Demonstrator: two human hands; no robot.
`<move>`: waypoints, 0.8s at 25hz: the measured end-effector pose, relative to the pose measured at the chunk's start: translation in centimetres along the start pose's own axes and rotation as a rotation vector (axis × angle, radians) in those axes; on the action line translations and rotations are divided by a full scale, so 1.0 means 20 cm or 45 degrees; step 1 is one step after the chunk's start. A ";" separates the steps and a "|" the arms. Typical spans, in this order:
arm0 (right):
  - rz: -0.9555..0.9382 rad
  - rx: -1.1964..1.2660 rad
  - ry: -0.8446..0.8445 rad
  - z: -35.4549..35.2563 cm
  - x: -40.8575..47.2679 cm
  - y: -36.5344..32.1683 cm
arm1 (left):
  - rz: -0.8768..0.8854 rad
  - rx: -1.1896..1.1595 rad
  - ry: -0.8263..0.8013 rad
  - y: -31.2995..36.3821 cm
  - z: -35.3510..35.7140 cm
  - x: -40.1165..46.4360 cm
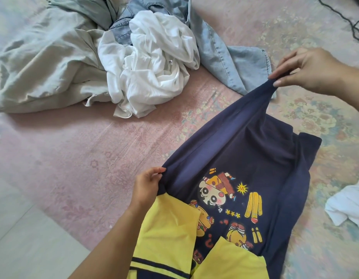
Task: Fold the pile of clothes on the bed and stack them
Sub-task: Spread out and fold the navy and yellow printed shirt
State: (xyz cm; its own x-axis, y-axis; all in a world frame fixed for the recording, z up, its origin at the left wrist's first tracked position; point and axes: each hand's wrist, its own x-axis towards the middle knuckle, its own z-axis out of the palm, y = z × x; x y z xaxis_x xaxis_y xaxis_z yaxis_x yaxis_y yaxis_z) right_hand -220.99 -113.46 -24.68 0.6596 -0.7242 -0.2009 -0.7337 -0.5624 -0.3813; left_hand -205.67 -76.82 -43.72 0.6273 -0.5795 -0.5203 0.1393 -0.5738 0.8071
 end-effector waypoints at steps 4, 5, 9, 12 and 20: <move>-0.068 -0.228 0.031 0.02 0.03 -0.05 | 0.897 0.741 -0.010 -0.08 0.04 -0.11; -0.075 -0.246 0.055 0.02 0.04 -0.05 | 1.234 0.955 -0.157 -0.15 0.07 -0.16; -0.067 -0.288 0.074 0.08 0.08 -0.07 | 1.187 1.896 -0.892 -0.25 0.17 -0.30; -0.059 -0.349 0.068 0.13 0.11 -0.07 | 0.948 2.053 -0.971 -0.22 0.20 -0.29; -0.078 -0.422 0.079 0.11 0.14 -0.08 | 1.221 1.705 -0.910 -0.16 -0.43 -0.18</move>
State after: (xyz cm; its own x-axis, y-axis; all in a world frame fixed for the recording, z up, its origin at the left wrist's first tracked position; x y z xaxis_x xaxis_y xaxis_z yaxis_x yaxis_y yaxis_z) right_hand -217.54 -113.71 -26.70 0.7006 -0.7020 -0.1278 -0.7126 -0.6975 -0.0750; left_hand -201.78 -67.85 -41.99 -0.3618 -0.8619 -0.3552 -0.9162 0.2584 0.3063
